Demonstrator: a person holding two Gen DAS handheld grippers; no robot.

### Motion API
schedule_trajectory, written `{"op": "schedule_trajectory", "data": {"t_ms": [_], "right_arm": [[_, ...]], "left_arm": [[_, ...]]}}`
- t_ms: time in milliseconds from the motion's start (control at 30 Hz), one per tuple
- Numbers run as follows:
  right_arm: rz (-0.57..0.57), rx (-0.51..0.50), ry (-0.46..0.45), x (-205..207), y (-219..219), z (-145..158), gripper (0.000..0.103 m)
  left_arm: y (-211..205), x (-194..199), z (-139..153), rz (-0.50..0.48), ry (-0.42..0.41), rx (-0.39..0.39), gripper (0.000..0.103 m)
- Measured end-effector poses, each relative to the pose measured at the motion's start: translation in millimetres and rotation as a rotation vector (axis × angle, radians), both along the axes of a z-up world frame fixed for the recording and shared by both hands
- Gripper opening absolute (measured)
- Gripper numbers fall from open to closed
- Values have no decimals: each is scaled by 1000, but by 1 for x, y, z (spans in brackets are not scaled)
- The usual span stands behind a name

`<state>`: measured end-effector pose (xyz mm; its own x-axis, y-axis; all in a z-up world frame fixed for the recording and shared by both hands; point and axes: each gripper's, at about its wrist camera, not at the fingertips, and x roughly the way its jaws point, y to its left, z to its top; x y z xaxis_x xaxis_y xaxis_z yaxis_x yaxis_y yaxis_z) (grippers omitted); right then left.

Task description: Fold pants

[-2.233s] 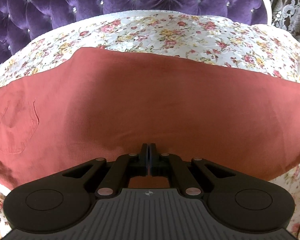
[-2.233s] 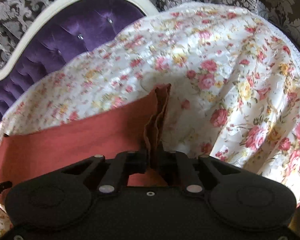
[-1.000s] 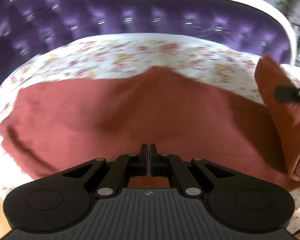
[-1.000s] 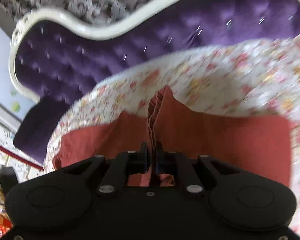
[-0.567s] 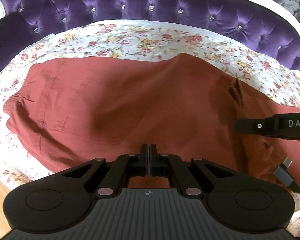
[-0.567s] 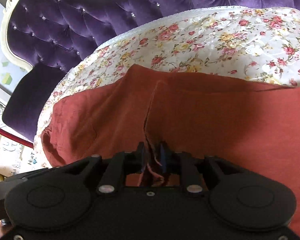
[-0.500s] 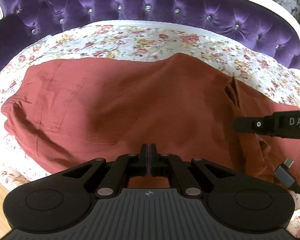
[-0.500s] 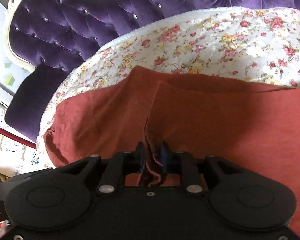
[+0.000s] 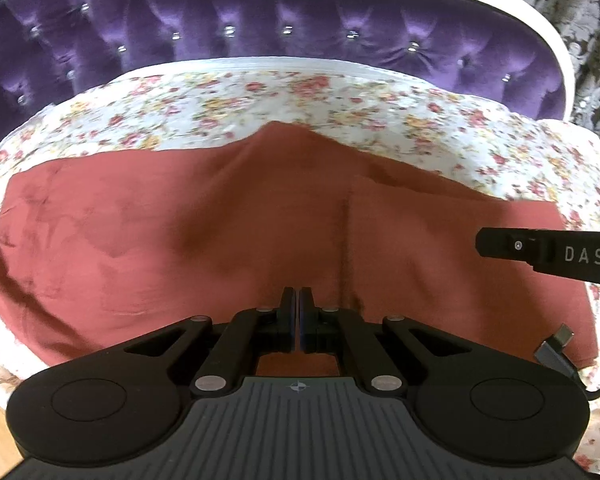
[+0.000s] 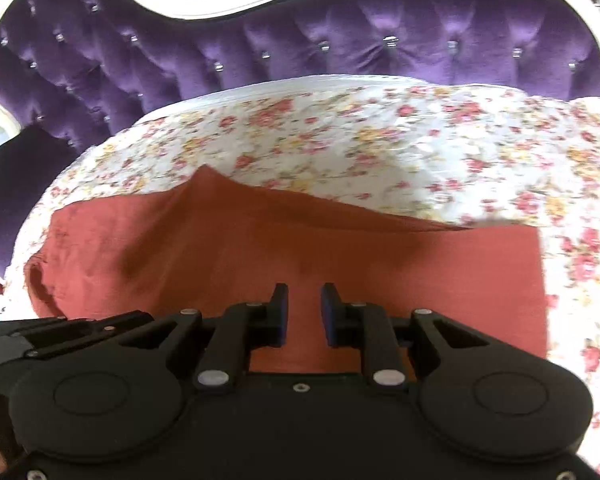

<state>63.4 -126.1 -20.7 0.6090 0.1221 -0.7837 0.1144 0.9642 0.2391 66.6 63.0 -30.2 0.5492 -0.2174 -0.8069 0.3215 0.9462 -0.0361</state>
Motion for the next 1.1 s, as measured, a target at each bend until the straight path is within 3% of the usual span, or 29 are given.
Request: {"op": "schedule_trajectory", "data": {"t_ms": [333, 467, 700, 867, 1000, 1100], "right_arm": [[-80, -56, 25, -13, -37, -5, 30], [-133, -23, 11, -20, -64, -2, 30], [-191, -19, 27, -37, -102, -8, 30], [-162, -43, 123, -44, -98, -41, 29], [-155, -79, 106, -49, -92, -34, 29], [-156, -70, 21, -53, -87, -14, 30]], "left_arm": [[-40, 1, -6, -83, 9, -11, 2], [-46, 5, -29, -101, 60, 54, 3], [-27, -5, -33, -98, 40, 40, 3], [-16, -9, -33, -70, 32, 43, 3], [2, -12, -31, -42, 48, 27, 3], [25, -14, -25, 8, 33, 20, 3]]}}
